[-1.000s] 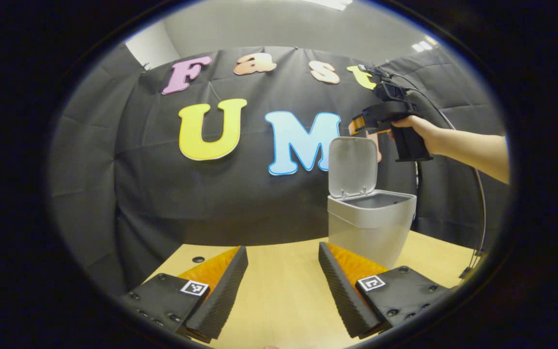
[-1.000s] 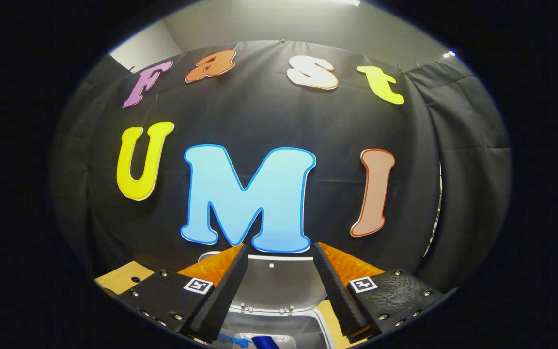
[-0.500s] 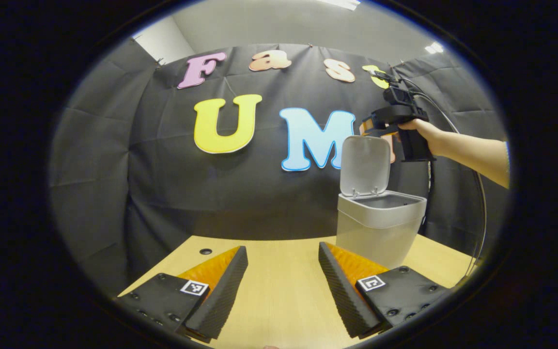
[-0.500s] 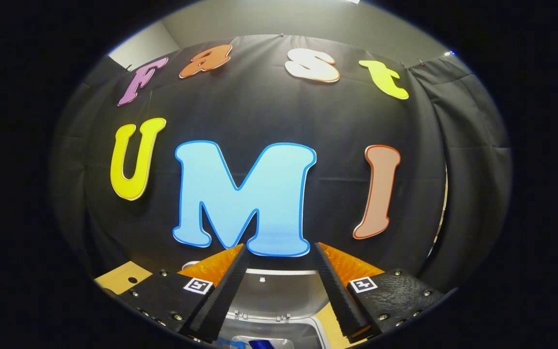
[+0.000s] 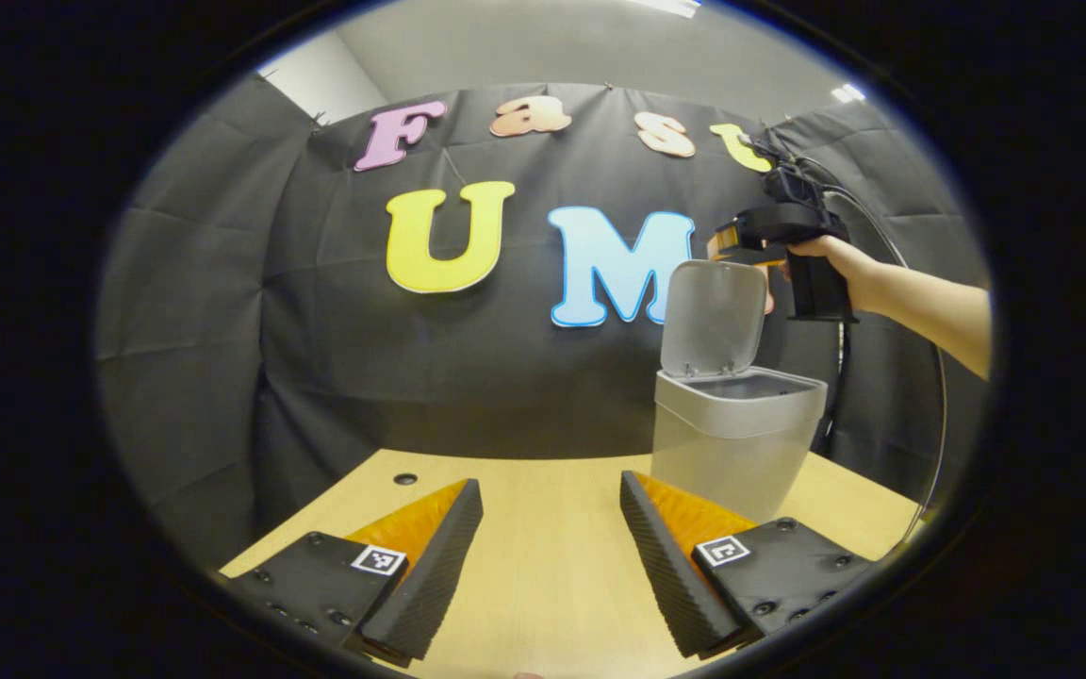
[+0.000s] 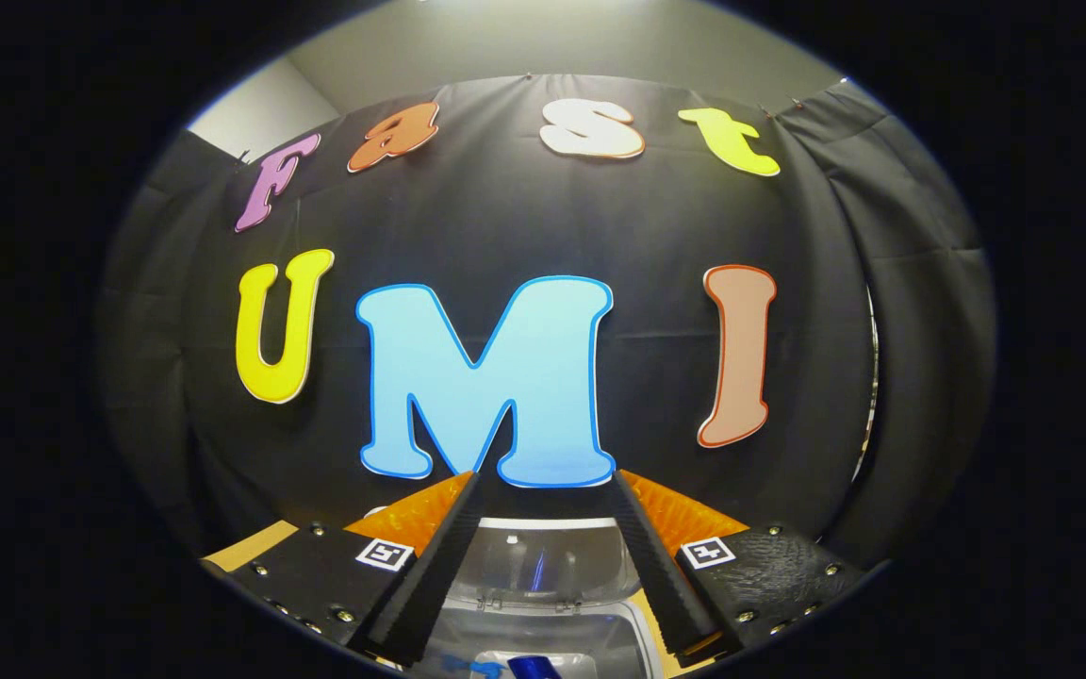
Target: Press the lid of the desktop garbage bin to open it, pick up the crumpled paper on the desktop and throw it into the bin, then pick up the pop can on the desktop and drop it into the bin, and finally close the garbage bin lid.
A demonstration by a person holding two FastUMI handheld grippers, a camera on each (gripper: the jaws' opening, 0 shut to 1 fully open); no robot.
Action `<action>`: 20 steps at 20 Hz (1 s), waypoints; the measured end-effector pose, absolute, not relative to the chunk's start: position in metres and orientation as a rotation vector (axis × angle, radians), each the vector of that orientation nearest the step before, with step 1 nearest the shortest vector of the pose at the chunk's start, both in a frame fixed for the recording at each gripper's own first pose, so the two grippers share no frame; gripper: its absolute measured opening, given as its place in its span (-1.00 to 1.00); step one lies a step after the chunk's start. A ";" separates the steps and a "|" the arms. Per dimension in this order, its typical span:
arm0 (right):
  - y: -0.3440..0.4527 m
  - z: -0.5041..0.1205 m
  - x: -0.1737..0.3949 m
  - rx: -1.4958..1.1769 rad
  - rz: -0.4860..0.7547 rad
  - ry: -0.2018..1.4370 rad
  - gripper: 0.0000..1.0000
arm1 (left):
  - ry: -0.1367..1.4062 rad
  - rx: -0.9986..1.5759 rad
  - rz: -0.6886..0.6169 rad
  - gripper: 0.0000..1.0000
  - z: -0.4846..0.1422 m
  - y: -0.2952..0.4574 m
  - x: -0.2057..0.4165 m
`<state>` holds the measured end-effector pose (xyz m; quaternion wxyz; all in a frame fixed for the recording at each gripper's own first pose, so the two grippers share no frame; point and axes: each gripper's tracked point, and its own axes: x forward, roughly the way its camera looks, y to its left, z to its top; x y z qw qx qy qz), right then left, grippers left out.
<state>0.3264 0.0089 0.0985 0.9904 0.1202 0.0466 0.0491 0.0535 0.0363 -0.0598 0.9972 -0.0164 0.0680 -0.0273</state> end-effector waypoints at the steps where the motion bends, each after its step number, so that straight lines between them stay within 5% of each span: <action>1: 0.009 0.097 0.322 0.248 0.105 0.092 0.76 | 0.140 -0.041 -0.055 1.00 -0.061 0.034 0.052; 20: 0.018 0.039 0.248 0.244 0.134 0.213 0.84 | 0.136 -0.030 -0.096 1.00 -0.058 0.031 0.048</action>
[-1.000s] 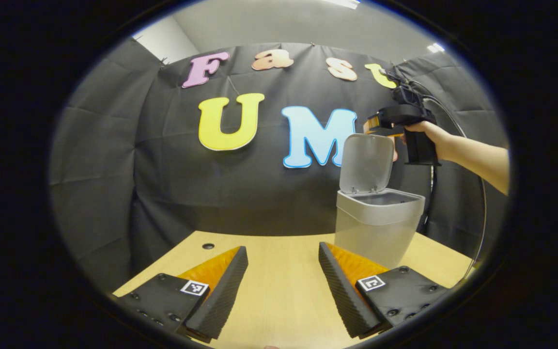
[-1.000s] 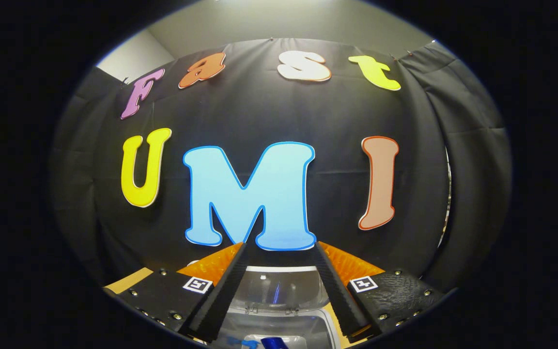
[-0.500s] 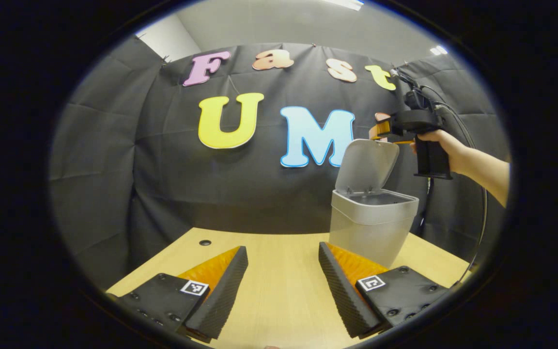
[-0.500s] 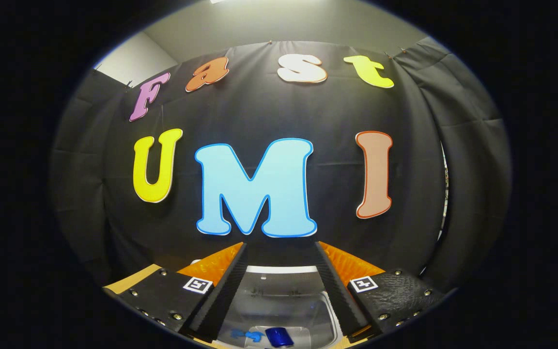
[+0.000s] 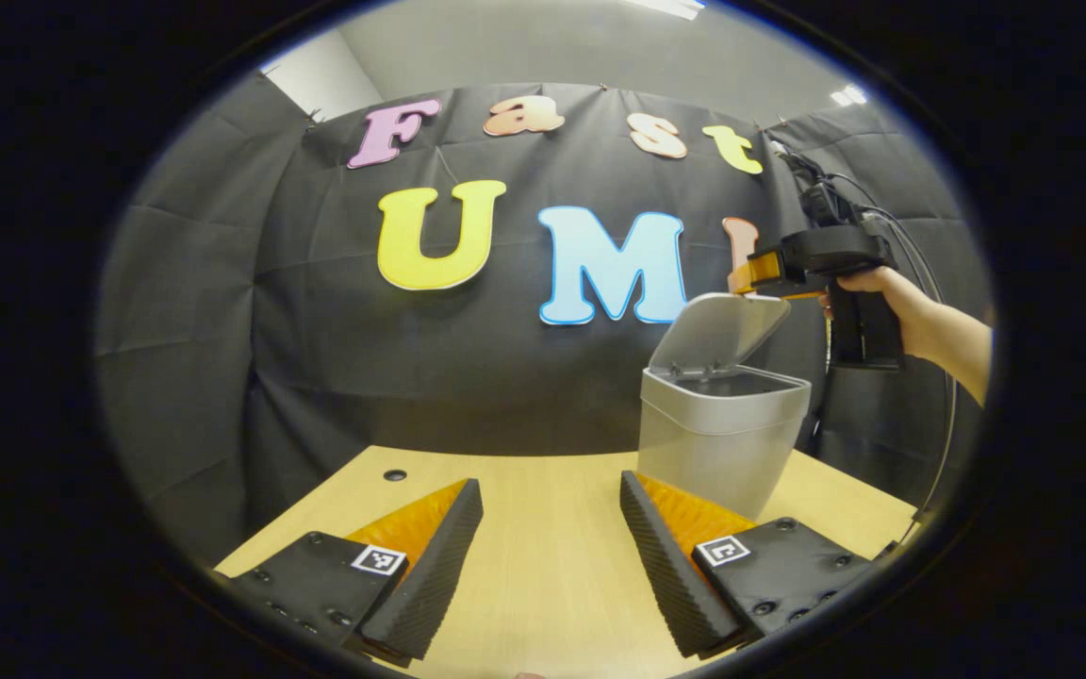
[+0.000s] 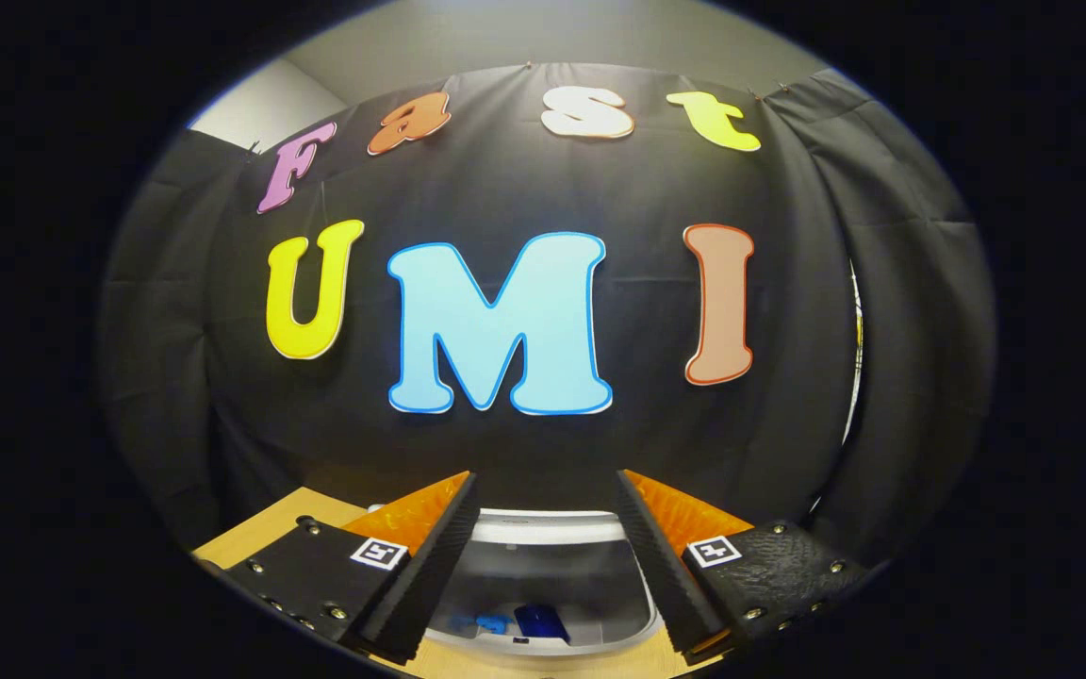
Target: Press the lid of the desktop garbage bin to open it, pick up the crumpled paper on the desktop and throw it into the bin, then pick up the pop can on the desktop and drop it into the bin, and finally close the garbage bin lid.
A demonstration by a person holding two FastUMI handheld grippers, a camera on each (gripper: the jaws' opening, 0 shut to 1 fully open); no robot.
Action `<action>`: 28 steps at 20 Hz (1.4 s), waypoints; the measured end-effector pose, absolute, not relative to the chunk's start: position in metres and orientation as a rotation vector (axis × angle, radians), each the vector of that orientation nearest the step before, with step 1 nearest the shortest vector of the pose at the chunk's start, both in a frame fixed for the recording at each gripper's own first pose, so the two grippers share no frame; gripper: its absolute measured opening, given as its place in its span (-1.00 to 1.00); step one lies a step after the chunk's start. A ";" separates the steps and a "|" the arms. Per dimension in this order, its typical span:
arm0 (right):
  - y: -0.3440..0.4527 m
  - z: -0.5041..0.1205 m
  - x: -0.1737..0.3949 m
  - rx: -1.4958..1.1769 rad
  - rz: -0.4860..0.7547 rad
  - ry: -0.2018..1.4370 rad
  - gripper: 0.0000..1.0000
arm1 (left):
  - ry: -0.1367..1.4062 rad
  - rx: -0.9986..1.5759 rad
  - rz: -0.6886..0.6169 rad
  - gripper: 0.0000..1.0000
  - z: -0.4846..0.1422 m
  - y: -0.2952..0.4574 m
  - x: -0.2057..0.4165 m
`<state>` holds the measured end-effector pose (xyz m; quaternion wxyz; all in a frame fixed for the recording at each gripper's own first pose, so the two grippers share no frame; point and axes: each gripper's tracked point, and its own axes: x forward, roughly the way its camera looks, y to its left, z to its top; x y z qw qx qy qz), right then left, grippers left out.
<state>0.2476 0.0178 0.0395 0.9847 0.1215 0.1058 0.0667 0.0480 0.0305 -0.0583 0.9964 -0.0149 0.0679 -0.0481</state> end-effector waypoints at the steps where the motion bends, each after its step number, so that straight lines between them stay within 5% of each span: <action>1: 0.018 0.032 0.249 0.248 0.130 0.232 0.85 | 0.138 -0.028 -0.099 1.00 -0.060 0.030 0.048; 7: 0.040 -0.027 0.251 0.226 0.133 0.350 0.90 | 0.147 -0.016 -0.092 1.00 -0.063 0.038 0.051; 28: 0.048 -0.061 0.261 0.205 0.084 0.167 0.91 | 0.172 -0.034 -0.061 1.00 -0.072 0.039 0.057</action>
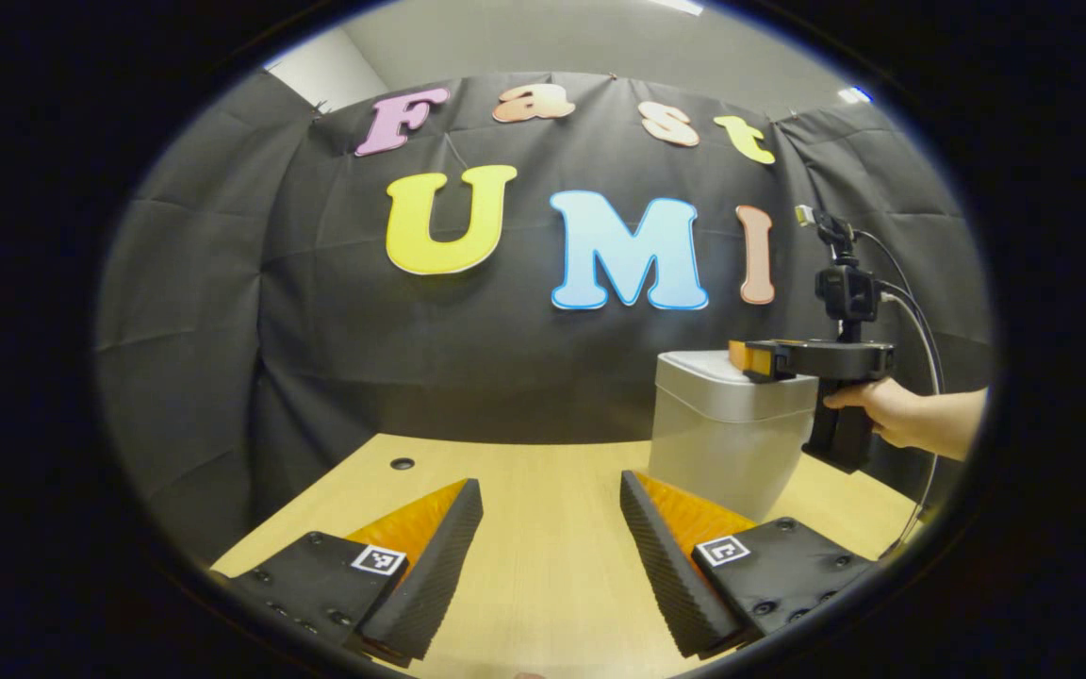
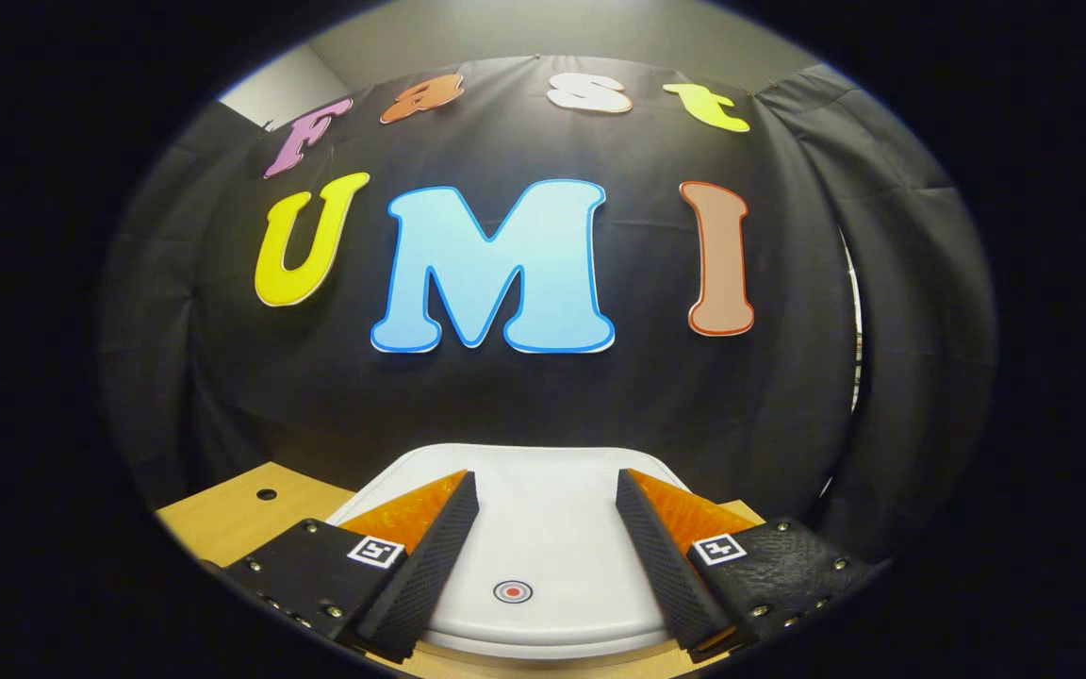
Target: Press the lid of the desktop garbage bin to open it, pick up the crumpled paper on the desktop and throw it into the bin, then pick up the pop can on the desktop and drop it into the bin, and finally close the garbage bin lid.
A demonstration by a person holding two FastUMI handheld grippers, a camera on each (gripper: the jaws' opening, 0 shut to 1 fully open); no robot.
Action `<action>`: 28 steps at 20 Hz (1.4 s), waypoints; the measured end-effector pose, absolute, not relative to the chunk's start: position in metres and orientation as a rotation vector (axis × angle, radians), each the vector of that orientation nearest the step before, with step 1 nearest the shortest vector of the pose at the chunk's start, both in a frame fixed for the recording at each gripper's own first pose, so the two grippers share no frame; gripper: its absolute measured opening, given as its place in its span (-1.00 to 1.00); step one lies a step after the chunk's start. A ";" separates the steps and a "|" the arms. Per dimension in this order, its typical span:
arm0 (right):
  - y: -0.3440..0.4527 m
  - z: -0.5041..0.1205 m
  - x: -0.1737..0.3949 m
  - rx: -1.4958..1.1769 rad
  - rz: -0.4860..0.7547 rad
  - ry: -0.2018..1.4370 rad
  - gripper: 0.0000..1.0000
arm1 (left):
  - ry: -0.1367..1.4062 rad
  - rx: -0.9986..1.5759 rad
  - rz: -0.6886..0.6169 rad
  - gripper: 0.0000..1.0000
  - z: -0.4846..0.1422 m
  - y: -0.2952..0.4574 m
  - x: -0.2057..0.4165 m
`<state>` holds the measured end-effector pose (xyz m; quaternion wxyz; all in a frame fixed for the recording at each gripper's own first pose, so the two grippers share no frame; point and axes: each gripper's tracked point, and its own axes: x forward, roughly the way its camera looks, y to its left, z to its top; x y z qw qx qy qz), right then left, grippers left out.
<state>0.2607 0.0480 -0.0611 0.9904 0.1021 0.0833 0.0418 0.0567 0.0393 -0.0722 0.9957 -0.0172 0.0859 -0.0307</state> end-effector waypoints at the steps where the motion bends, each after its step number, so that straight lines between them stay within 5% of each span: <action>1: 0.048 -0.064 0.260 0.211 0.082 0.173 0.92 | 0.171 -0.033 -0.060 1.00 -0.071 0.039 0.057; 10: 0.039 -0.064 0.260 0.255 0.031 0.128 1.00 | 0.166 -0.028 -0.030 1.00 -0.065 0.040 0.040; 12: 0.040 -0.063 0.259 0.258 0.041 0.124 1.00 | 0.163 -0.021 -0.019 0.80 -0.061 0.039 0.033; 13: 0.041 -0.063 0.258 0.257 0.049 0.121 1.00 | 0.162 -0.019 -0.013 0.92 -0.059 0.037 0.029; 15: 0.043 -0.061 0.255 0.257 0.073 0.105 1.00 | 0.154 -0.018 0.006 0.80 -0.054 0.035 0.019; 22: 0.036 -0.056 0.209 0.242 0.066 0.010 0.99 | 0.161 -0.004 0.112 0.92 -0.049 0.027 -0.015; 28: 0.025 -0.047 0.156 0.290 0.132 0.112 0.99 | 0.151 -0.025 0.149 0.92 -0.042 0.023 -0.026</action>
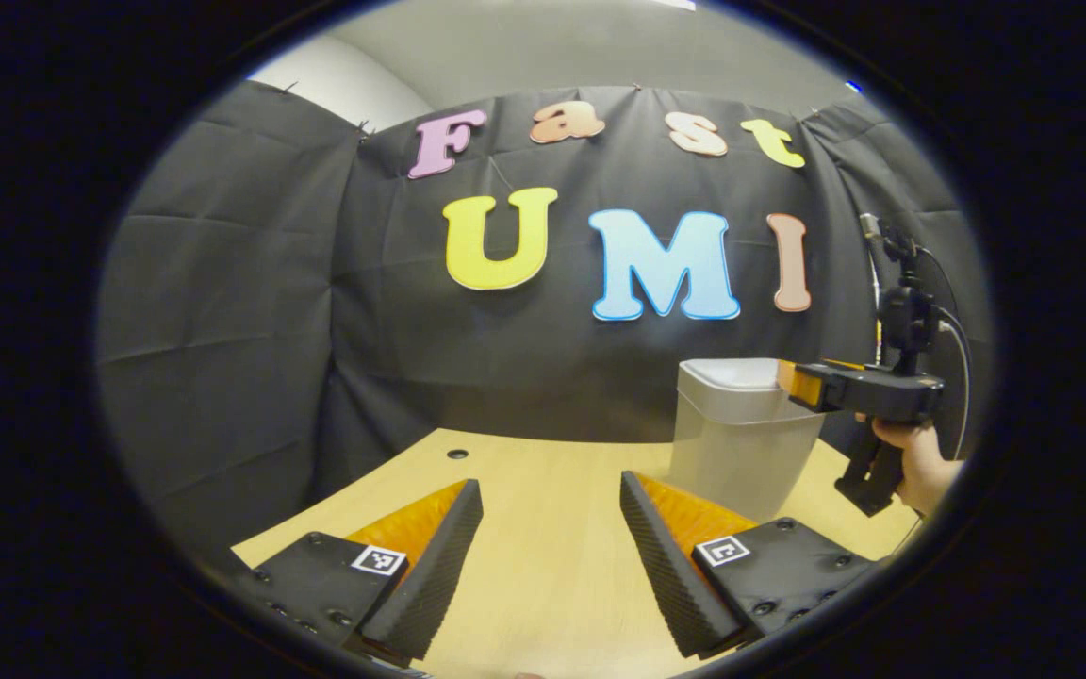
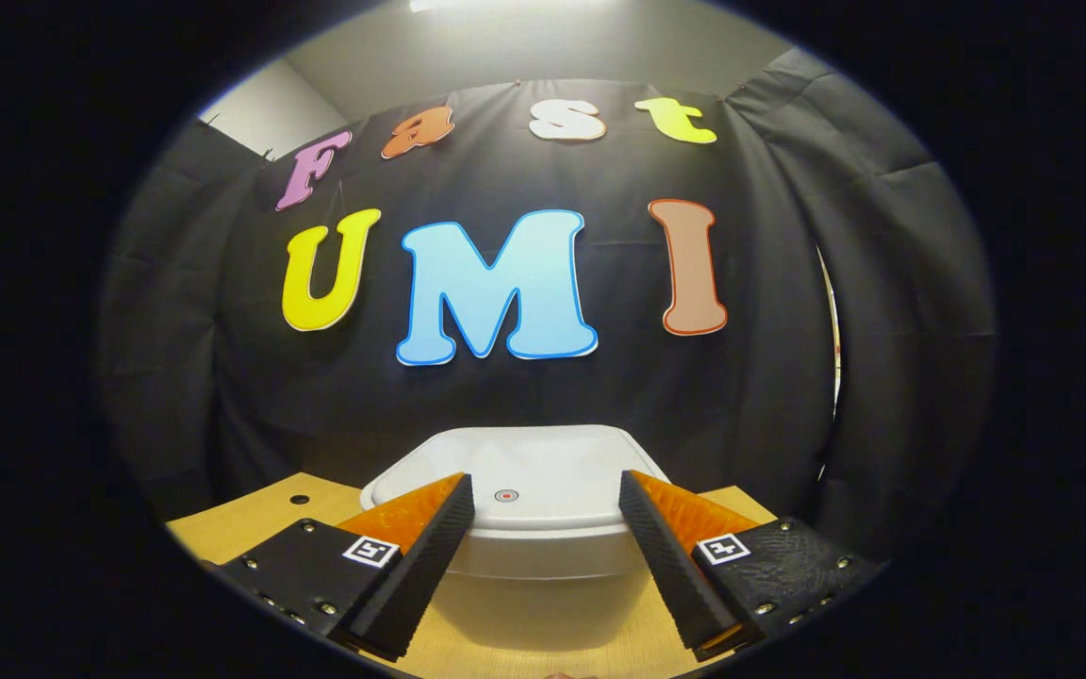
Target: Press the lid of the desktop garbage bin to open it, pick up the crumpled paper on the desktop and throw it into the bin, then pick up the pop can on the desktop and drop it into the bin, and finally close the garbage bin lid.
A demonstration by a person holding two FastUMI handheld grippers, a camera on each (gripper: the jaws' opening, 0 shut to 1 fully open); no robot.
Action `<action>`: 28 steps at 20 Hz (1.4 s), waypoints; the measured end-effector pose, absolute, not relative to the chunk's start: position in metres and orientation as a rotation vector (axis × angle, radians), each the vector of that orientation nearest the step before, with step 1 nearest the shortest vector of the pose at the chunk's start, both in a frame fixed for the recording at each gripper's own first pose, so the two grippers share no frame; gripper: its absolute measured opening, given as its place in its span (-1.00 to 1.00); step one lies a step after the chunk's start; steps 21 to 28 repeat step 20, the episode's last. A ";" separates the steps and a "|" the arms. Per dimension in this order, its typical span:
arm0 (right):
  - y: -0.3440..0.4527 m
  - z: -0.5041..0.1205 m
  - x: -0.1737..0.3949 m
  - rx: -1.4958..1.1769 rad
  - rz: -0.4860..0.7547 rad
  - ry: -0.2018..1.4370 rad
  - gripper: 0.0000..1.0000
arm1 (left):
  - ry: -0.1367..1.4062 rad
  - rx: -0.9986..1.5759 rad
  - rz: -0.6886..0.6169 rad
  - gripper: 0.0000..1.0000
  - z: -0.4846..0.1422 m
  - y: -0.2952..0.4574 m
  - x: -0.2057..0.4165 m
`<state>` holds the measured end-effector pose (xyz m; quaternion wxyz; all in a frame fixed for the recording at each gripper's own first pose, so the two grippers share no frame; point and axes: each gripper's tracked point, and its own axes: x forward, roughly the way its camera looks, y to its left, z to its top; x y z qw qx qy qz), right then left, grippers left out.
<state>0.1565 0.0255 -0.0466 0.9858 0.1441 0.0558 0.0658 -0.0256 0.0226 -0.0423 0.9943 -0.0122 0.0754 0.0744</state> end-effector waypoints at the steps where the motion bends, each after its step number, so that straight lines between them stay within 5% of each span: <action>1: 0.024 -0.040 0.145 0.288 0.144 0.103 0.98 | 0.145 -0.024 0.144 0.92 -0.040 0.022 -0.023; 13: 0.032 -0.046 0.026 0.133 0.139 0.176 0.98 | 0.117 -0.006 -0.011 0.92 -0.044 0.020 0.019; 28: 0.049 -0.041 0.003 0.107 0.134 0.222 0.97 | 0.078 -0.005 -0.097 1.00 -0.037 0.017 0.037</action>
